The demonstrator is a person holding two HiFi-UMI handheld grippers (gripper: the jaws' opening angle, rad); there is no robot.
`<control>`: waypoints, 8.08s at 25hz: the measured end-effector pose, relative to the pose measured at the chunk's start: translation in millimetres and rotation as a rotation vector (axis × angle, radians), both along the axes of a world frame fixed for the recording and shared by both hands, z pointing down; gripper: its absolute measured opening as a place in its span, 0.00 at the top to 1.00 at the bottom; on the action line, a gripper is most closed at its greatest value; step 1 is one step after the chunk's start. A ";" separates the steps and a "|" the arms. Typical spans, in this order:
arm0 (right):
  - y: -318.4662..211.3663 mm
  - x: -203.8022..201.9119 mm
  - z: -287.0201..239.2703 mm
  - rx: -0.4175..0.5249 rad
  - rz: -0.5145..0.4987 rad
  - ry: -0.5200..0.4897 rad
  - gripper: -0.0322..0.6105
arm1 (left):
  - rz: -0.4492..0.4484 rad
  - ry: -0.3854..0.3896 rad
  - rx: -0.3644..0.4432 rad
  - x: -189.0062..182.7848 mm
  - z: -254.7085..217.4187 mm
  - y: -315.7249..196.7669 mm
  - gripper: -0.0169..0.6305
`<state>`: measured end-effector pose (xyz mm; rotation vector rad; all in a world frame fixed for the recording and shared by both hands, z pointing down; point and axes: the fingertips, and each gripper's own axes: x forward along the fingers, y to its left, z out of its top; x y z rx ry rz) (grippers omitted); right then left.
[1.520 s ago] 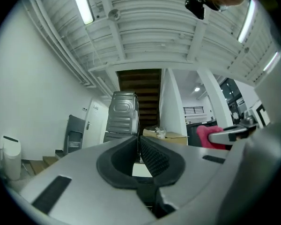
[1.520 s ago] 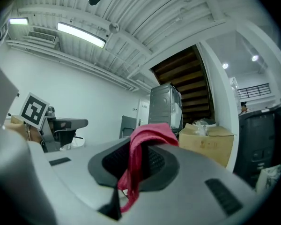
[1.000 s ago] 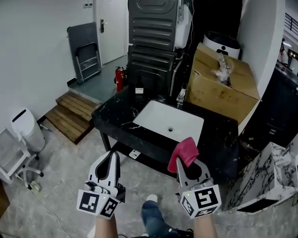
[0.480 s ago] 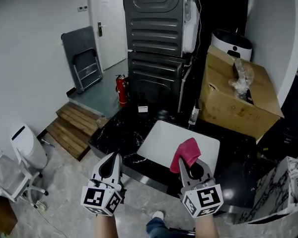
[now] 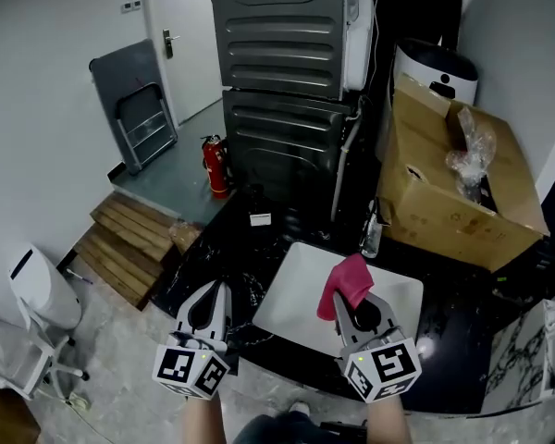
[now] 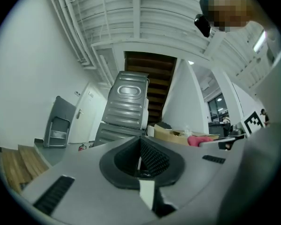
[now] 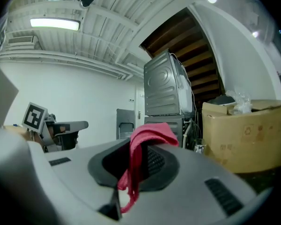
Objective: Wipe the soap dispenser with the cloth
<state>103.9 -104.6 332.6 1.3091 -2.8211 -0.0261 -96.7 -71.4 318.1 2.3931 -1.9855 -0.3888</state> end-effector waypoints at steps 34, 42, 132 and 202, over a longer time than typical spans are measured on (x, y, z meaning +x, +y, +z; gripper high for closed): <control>-146.3 -58.1 72.1 -0.216 0.258 0.099 0.88 | 0.335 -0.231 -0.240 -35.6 125.1 -362.4 0.76; -143.5 -64.8 76.5 -0.225 0.237 0.131 0.88 | 0.344 -0.266 -0.229 -34.6 128.6 -373.8 0.82; -60.2 -27.1 39.3 -0.087 0.125 0.161 0.88 | 0.834 0.254 0.038 64.9 -16.9 -160.9 0.83; -70.0 -63.7 134.1 -0.529 0.096 -0.026 0.88 | 0.932 -0.382 -0.173 -35.6 125.2 -146.9 0.64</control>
